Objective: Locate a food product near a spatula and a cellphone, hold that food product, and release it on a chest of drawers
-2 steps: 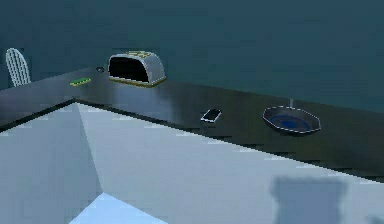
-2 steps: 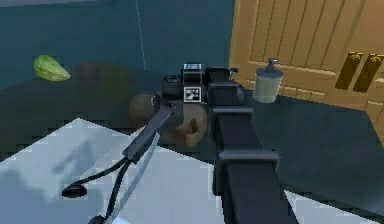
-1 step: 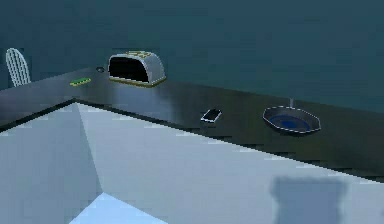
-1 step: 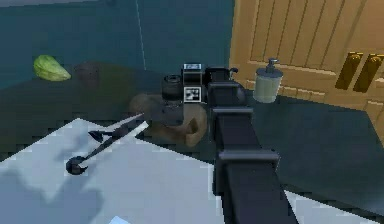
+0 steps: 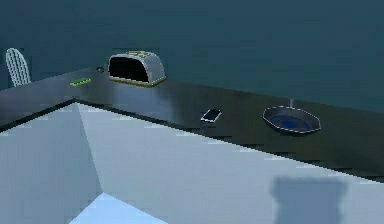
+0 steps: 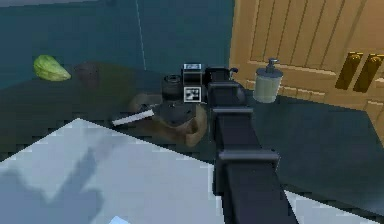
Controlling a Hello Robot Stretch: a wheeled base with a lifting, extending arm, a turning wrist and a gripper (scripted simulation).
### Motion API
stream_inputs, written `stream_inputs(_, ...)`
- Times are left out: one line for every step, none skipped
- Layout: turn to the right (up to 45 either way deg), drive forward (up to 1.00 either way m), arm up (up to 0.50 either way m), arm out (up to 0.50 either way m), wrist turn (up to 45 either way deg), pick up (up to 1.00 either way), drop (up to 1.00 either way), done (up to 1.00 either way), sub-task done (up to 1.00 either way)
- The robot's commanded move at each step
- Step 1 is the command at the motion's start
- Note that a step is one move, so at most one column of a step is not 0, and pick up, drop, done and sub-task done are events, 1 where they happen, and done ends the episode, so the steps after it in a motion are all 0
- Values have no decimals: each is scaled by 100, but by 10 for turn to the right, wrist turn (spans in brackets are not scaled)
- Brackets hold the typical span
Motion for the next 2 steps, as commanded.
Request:
stream_inputs(0,0,0,0,450,0,0,0,0)
stream_inputs(0,0,0,0,120,0,0,0,0)
